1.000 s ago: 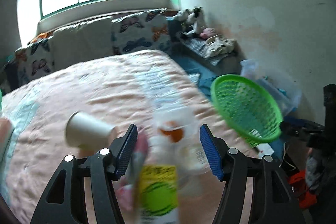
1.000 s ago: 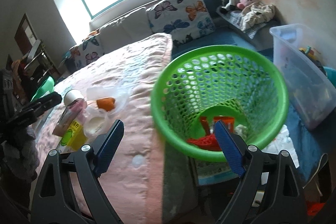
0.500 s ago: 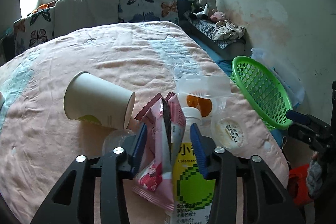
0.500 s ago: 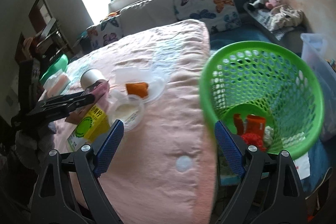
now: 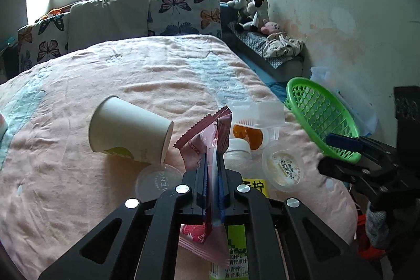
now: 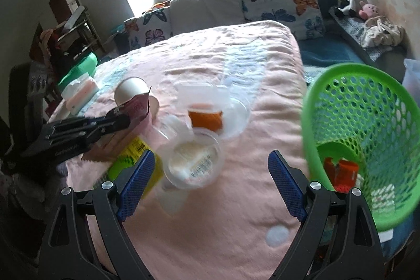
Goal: Collect trash
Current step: 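Drop the clear plastic tray into the basket with the right tool while the left tool holds the wrapper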
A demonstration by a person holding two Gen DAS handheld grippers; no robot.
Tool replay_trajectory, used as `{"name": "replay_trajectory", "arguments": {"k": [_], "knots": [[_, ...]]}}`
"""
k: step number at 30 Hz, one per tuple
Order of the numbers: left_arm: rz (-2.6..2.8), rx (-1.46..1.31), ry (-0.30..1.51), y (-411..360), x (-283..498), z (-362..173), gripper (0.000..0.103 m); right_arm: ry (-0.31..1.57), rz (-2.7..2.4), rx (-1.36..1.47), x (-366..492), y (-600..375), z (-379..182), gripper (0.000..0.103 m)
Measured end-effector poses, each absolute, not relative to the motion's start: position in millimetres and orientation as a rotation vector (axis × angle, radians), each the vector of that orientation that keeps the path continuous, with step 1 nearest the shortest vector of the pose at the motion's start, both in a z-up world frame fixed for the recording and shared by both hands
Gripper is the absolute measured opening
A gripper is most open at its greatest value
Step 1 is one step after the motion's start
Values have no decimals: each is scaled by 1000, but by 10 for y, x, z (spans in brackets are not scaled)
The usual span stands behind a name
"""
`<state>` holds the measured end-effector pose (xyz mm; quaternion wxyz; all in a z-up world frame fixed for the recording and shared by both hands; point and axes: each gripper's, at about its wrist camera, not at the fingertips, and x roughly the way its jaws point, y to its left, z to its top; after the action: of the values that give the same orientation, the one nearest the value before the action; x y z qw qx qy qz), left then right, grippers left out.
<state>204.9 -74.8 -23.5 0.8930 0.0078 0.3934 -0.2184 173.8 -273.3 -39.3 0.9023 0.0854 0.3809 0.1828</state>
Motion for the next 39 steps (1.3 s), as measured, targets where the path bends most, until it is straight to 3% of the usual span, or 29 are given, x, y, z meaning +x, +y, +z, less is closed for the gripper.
{"name": "replay_trajectory", "arguments": {"k": [4, 17, 21, 39], "knots": [[-450, -2, 793, -671, 1984, -129, 7, 789, 383, 202, 1952, -2658, -339, 86], [-454, -47, 748, -433, 1865, 57, 7, 856, 339, 175, 2535, -2365, -423, 60], [-452, -59, 741, -389, 1860, 78, 7, 892, 315, 155, 2617, -2315, -515, 56], [-504, -62, 733, -612, 1866, 223, 7, 737, 317, 203, 2111, -2779, -69, 55]]}}
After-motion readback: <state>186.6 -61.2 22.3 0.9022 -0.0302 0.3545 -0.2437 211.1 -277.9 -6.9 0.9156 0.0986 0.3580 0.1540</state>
